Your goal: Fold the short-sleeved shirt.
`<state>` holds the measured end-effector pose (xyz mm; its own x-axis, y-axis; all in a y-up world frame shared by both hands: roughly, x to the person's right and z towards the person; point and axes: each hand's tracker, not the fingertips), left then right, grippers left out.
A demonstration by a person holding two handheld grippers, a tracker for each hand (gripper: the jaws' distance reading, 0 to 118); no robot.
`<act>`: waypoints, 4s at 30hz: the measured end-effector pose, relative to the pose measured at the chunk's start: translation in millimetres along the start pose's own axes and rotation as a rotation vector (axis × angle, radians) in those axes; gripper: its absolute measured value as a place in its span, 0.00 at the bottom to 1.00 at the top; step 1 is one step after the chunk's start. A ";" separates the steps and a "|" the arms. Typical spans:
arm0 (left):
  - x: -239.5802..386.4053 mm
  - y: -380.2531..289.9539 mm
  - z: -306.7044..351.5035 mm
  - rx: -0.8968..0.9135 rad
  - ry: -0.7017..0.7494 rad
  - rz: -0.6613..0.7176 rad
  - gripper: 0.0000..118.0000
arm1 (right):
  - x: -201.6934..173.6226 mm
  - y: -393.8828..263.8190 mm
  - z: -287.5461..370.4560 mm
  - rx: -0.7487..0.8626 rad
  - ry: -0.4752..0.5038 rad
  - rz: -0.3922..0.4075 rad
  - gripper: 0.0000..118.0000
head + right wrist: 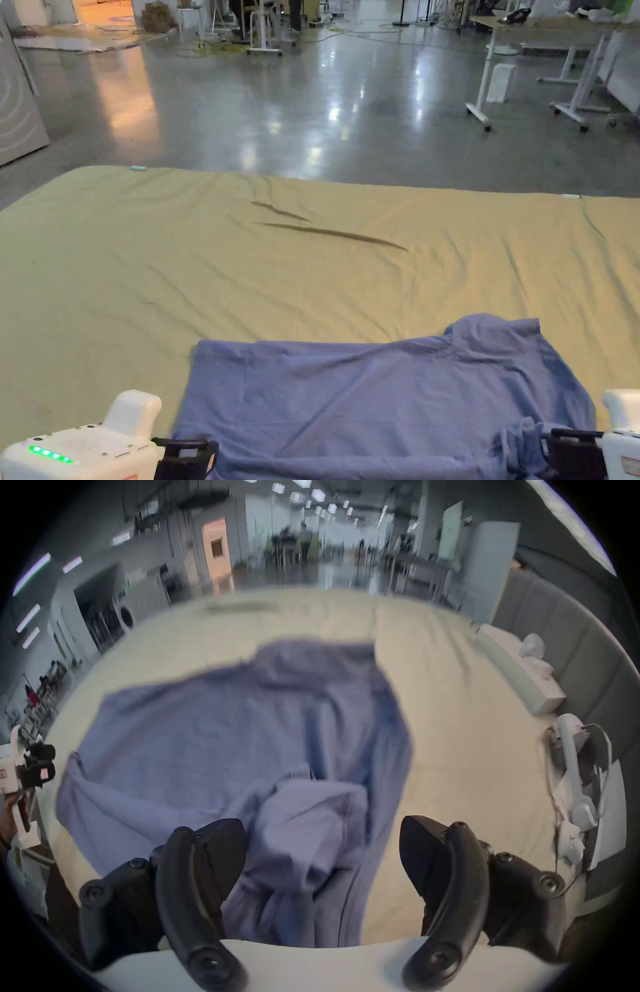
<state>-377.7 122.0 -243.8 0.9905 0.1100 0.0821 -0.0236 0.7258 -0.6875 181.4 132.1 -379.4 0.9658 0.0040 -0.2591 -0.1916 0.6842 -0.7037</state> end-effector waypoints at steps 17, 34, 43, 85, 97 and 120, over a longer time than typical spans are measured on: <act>129.3 -21.2 269.8 0.576 0.199 -0.101 0.35 | -101.5 -95.3 281.7 0.629 0.006 0.025 0.46; 88.3 -42.2 206.8 0.409 0.082 0.107 0.01 | -104.8 -115.3 276.5 0.541 0.051 -0.054 0.00; 10.1 -77.5 43.0 -0.046 0.062 0.188 0.73 | -92.5 -132.4 248.8 0.426 0.110 -0.103 0.00; 5.8 -50.0 -40.0 -0.373 0.033 0.209 0.04 | 0.7 -96.9 -5.8 -0.185 0.100 -0.295 0.10; 5.7 -58.7 82.8 -0.209 -0.015 0.198 0.03 | -18.9 -139.8 132.9 -0.059 0.062 -0.207 0.10; 96.6 -42.0 263.4 0.435 0.167 0.042 0.68 | -57.6 -136.0 301.6 0.519 -0.079 -0.159 0.82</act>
<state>-316.6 281.0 -16.9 0.9948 0.0607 -0.0813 -0.0836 0.9442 -0.3187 204.5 258.7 -69.3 0.9898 -0.0876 -0.1122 0.0494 0.9507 -0.3062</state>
